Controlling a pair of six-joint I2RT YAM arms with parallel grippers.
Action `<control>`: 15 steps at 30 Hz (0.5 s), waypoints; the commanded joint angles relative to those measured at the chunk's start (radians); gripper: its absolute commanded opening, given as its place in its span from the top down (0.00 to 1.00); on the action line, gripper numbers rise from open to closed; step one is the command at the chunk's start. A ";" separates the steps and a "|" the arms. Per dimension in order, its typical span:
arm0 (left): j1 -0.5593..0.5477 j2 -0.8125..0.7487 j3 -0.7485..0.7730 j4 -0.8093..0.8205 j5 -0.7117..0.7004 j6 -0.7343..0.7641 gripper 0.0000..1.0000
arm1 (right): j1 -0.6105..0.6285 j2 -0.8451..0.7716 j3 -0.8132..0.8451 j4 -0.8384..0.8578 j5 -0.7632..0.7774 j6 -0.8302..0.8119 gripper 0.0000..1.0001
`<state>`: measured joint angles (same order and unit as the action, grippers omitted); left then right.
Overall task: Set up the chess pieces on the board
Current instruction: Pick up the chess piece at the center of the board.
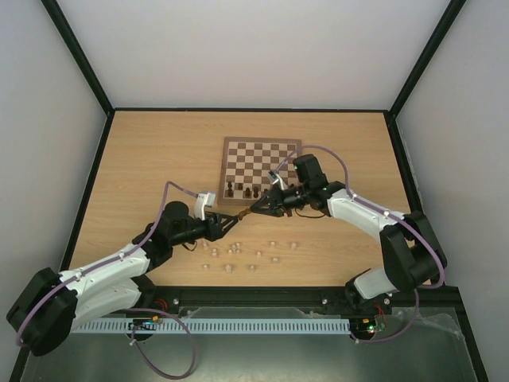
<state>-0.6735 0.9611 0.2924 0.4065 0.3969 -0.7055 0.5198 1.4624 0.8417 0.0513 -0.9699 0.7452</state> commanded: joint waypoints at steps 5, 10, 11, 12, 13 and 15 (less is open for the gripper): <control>-0.005 0.050 0.040 0.072 0.021 0.014 0.62 | 0.013 0.026 0.031 0.004 -0.040 -0.010 0.90; -0.008 0.069 0.051 0.078 0.024 0.015 0.71 | 0.015 0.034 0.034 0.002 -0.041 -0.015 0.90; -0.008 0.074 0.052 0.078 0.024 0.016 0.76 | 0.015 0.036 0.034 0.002 -0.040 -0.017 0.90; -0.008 0.078 0.054 0.078 0.024 0.017 0.80 | 0.015 0.038 0.034 0.004 -0.041 -0.017 0.90; -0.008 0.082 0.057 0.076 0.025 0.017 0.84 | 0.015 0.040 0.033 0.005 -0.042 -0.017 0.90; -0.008 0.089 0.060 0.073 0.027 0.015 0.91 | 0.016 0.045 0.034 0.004 -0.041 -0.019 0.90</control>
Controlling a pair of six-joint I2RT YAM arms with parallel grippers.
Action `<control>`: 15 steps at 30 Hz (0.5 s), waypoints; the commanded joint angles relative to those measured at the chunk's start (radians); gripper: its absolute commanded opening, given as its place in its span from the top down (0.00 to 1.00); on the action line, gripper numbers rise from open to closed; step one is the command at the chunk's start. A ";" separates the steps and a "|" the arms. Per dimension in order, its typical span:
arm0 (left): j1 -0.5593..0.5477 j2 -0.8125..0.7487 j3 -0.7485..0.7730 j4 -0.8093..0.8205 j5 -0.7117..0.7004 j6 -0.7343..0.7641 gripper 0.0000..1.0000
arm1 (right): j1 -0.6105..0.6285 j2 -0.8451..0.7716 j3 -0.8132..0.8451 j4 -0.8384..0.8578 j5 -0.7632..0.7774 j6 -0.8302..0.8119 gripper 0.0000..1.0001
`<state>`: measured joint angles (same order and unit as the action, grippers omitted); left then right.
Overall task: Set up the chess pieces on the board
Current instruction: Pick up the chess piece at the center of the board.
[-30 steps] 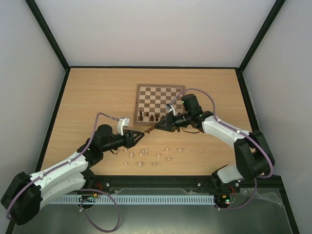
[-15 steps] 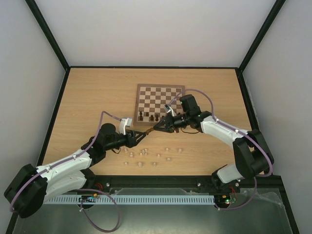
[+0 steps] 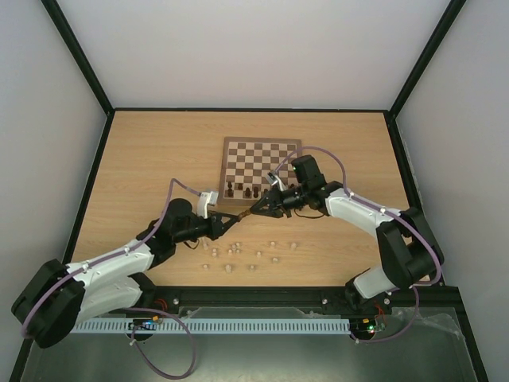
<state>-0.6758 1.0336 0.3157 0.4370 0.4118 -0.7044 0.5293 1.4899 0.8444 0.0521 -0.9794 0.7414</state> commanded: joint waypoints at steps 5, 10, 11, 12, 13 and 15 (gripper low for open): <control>-0.007 -0.009 0.038 0.006 0.006 0.015 0.93 | 0.005 0.020 0.030 -0.013 -0.015 -0.030 0.91; -0.005 -0.073 0.045 -0.111 -0.034 0.038 0.94 | 0.006 0.018 0.053 -0.110 0.074 -0.094 0.91; -0.005 -0.094 0.049 -0.143 -0.042 0.042 0.94 | 0.006 0.015 0.064 -0.141 0.105 -0.101 0.91; -0.005 -0.108 0.054 -0.177 -0.054 0.045 0.94 | 0.005 0.012 0.071 -0.165 0.136 -0.125 0.91; -0.005 -0.123 0.060 -0.212 -0.067 0.050 0.94 | 0.006 0.008 0.078 -0.185 0.167 -0.140 0.91; -0.004 -0.147 0.080 -0.281 -0.101 0.061 0.94 | 0.006 0.005 0.097 -0.224 0.227 -0.158 0.91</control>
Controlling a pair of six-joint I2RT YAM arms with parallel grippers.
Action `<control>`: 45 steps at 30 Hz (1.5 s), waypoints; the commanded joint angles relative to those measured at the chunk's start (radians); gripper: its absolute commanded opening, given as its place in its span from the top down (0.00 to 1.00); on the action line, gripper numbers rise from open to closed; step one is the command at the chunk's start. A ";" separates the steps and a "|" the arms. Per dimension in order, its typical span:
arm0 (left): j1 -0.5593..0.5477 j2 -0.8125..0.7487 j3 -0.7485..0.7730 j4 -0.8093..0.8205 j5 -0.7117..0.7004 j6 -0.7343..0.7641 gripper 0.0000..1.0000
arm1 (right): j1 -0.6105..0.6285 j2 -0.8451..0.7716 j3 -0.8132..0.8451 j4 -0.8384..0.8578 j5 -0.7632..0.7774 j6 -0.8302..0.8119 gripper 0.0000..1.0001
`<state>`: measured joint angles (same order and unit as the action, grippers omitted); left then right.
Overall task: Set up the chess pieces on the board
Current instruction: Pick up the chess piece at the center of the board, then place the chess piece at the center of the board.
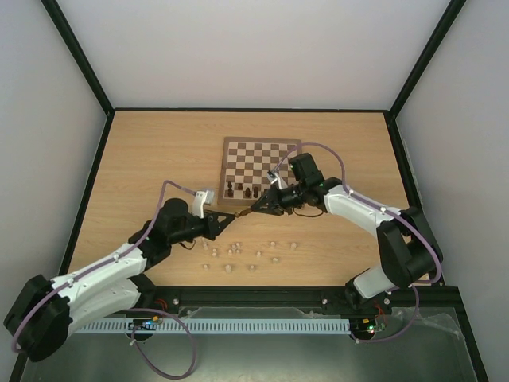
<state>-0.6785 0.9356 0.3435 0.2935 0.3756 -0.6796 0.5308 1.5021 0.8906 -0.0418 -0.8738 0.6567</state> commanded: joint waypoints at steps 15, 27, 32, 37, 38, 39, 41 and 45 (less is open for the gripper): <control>0.018 -0.065 0.100 -0.265 -0.099 0.085 0.90 | 0.080 -0.017 0.155 -0.250 0.307 -0.096 0.91; 0.083 0.245 0.194 -0.434 -0.197 0.114 0.87 | 0.080 -0.049 0.120 -0.291 0.373 -0.120 0.91; 0.085 0.311 0.195 -0.417 -0.234 0.099 0.86 | 0.080 -0.062 0.113 -0.303 0.377 -0.131 0.91; 0.096 0.379 0.215 -0.428 -0.292 0.094 0.84 | 0.080 -0.069 0.099 -0.296 0.373 -0.137 0.91; 0.096 0.395 0.224 -0.435 -0.302 0.094 0.84 | 0.080 -0.069 0.096 -0.295 0.371 -0.138 0.91; 0.097 0.410 0.233 -0.441 -0.309 0.095 0.84 | 0.080 -0.071 0.093 -0.292 0.371 -0.137 0.91; 0.096 0.432 0.253 -0.451 -0.322 0.094 0.83 | 0.079 -0.072 0.090 -0.288 0.367 -0.138 0.91; 0.097 0.459 0.288 -0.486 -0.354 0.096 0.82 | 0.079 -0.075 0.082 -0.283 0.364 -0.140 0.91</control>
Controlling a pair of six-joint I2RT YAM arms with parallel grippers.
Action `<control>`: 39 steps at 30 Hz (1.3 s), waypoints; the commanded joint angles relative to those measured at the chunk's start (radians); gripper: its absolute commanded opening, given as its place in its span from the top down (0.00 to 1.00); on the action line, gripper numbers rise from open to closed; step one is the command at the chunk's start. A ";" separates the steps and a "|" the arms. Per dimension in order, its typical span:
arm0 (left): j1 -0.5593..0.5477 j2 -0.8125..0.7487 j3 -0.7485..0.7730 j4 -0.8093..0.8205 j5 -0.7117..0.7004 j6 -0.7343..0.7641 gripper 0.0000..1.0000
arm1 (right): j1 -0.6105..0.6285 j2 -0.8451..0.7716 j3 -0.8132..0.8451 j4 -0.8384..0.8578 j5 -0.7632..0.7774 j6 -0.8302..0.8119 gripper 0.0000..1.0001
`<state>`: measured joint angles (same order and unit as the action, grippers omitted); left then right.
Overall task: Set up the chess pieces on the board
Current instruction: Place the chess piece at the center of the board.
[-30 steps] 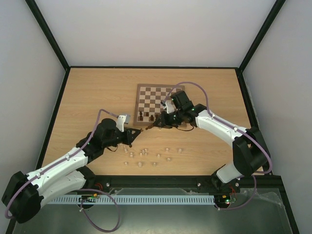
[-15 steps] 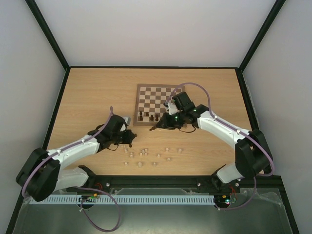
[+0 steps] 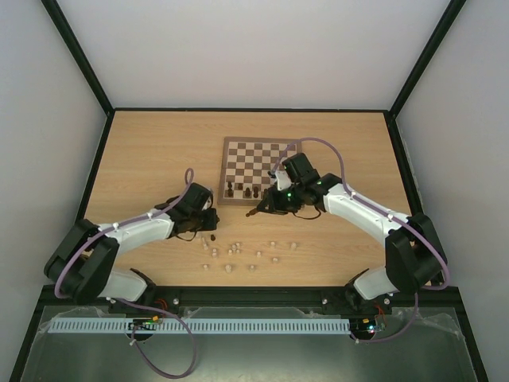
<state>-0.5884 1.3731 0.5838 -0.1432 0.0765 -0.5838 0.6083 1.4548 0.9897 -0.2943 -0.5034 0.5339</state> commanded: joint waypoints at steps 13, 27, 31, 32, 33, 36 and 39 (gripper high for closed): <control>0.006 0.047 0.145 -0.197 -0.128 0.011 0.72 | 0.002 -0.031 -0.034 -0.013 -0.025 -0.031 0.91; -0.003 -0.352 0.007 0.082 0.311 0.035 0.32 | 0.001 -0.068 -0.039 0.122 -0.225 0.038 0.91; -0.001 -0.429 -0.022 0.140 0.409 0.018 0.32 | 0.001 -0.083 -0.061 0.234 -0.353 0.108 0.91; 0.000 -0.442 -0.026 0.149 0.425 0.014 0.32 | 0.000 -0.088 -0.064 0.255 -0.381 0.128 0.91; 0.000 -0.456 -0.028 0.153 0.434 0.011 0.32 | 0.000 -0.093 -0.065 0.266 -0.394 0.139 0.91; 0.001 -0.489 -0.032 0.154 0.450 0.007 0.32 | 0.001 -0.111 -0.066 0.296 -0.419 0.167 0.91; 0.003 -0.506 -0.035 0.157 0.469 0.003 0.33 | 0.001 -0.127 -0.067 0.315 -0.429 0.188 0.91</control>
<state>-0.5884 0.8932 0.5606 -0.0261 0.4751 -0.5697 0.6083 1.3727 0.9348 -0.0437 -0.8513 0.6682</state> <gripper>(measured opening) 0.678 0.093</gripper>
